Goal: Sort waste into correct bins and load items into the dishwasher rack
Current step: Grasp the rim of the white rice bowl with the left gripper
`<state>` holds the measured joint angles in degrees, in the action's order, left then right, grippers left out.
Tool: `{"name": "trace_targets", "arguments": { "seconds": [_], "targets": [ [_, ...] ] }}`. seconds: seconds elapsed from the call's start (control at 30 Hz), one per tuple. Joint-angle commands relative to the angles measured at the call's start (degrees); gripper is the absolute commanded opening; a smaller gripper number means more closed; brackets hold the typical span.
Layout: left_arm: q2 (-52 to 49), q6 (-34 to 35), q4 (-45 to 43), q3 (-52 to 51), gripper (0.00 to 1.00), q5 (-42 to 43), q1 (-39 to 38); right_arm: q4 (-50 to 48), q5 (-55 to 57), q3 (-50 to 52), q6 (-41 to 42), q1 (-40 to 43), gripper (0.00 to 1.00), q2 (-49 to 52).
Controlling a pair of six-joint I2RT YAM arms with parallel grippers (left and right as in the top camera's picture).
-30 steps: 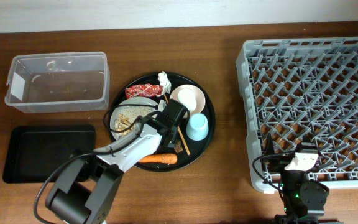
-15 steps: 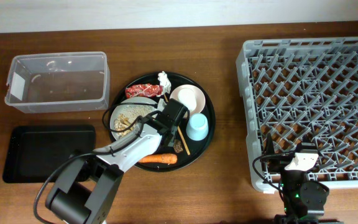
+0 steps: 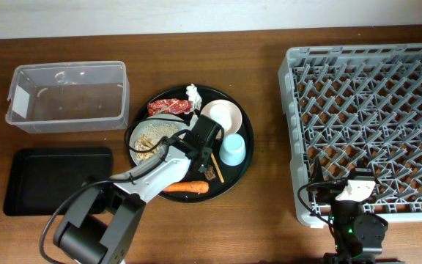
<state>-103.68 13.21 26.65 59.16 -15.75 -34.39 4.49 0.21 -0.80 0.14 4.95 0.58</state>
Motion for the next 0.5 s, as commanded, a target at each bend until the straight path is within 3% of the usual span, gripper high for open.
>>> {"name": "trace_targets", "arguments": {
  "seconds": [0.0,0.3,0.47],
  "targets": [
    [-0.9,-1.8,-0.3,0.9,0.25,1.9,-0.1,0.2,0.5,0.5,0.1,0.4,0.99,-0.4],
    [-1.9,-2.2,-0.3,0.9,0.25,0.9,-0.1,0.2,0.5,0.5,0.1,0.4,0.99,-0.4],
    [-1.9,-2.2,-0.3,0.9,0.15,0.3,-0.1,0.2,0.5,0.5,0.1,0.4,0.99,-0.4]
  ]
}}
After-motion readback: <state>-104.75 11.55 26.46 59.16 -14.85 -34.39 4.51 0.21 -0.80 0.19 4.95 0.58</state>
